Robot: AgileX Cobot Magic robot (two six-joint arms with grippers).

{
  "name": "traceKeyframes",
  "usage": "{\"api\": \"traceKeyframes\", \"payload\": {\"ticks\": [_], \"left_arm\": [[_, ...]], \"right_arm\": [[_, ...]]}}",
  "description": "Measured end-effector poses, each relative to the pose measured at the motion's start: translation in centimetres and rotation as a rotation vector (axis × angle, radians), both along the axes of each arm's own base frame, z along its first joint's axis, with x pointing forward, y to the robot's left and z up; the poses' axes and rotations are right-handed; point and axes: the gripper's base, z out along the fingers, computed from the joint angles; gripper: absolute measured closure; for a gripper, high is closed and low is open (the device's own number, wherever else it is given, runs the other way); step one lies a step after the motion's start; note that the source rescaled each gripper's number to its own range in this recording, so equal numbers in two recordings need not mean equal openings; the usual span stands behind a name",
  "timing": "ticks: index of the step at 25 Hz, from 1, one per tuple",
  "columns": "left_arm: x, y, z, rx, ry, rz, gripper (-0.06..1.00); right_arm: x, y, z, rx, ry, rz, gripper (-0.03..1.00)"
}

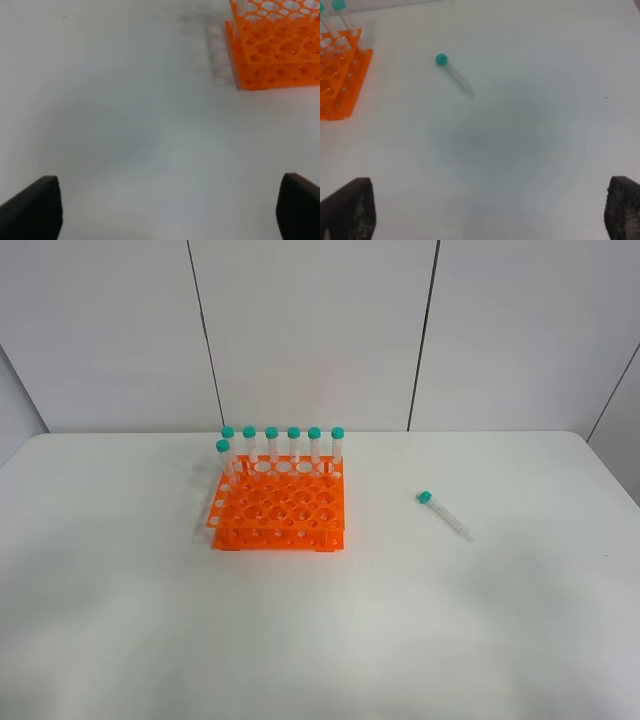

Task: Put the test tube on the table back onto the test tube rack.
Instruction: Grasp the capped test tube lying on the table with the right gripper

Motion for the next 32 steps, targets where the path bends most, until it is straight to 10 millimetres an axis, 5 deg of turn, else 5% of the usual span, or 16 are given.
{"api": "traceKeyframes", "payload": {"ticks": [13, 18, 25, 32], "left_arm": [[0.0, 0.0, 0.0, 0.000, 0.000, 0.000, -0.06], [0.0, 0.0, 0.0, 0.000, 0.000, 0.000, -0.06], [0.0, 0.0, 0.0, 0.000, 0.000, 0.000, -0.06], [0.0, 0.0, 0.0, 0.000, 0.000, 0.000, -0.06]], "right_arm": [[0.0, 0.0, 0.0, -0.005, 0.001, 0.001, -0.03], [1.7, 0.0, 2.3, -0.036, 0.054, 0.014, -0.03], [9.5, 0.1, 7.1, -0.105, 0.202, 0.059, -0.03], [18.3, 0.4, 6.8, -0.114, 0.462, 0.113, -0.03]]}}
